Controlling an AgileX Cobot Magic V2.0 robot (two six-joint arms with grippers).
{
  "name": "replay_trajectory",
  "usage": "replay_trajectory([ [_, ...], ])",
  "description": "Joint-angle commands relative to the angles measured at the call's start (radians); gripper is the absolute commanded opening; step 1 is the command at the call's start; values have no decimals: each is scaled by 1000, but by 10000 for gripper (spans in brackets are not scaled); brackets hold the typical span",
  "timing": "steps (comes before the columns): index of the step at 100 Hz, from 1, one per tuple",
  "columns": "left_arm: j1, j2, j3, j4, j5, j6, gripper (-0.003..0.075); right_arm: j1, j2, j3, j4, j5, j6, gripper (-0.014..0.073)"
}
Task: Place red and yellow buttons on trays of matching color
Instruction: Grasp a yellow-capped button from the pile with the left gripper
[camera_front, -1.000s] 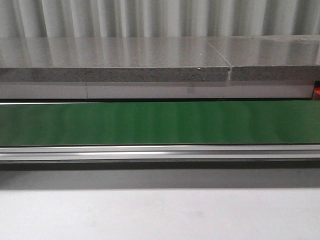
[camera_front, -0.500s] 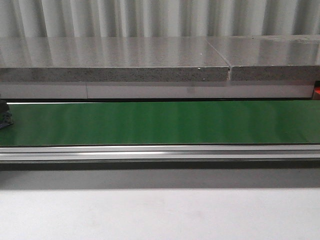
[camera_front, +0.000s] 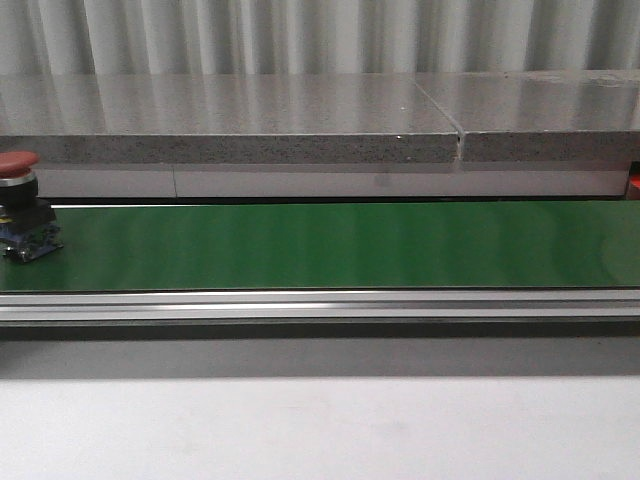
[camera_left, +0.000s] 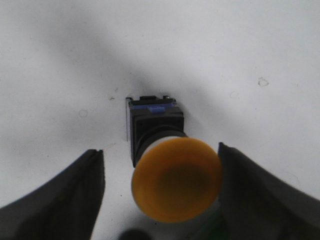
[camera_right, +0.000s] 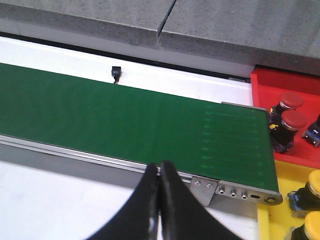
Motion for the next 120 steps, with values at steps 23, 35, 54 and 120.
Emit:
replay_trajectory([
  [23,4,-63,-32,-22,-15,-9,125,1,8,-26,18,-66,-12,-18],
  [35,4,-72,-32,-22,-15,34,93,1,8,-26,18,-66,-12,-18],
  [54,4,-124,-32,-6,40,186,93,1,8,-26,18,-66,-12,-18],
  [120,-59,-466,131,12,70,361,93,1,8,-26,18,-66,-12,-18],
])
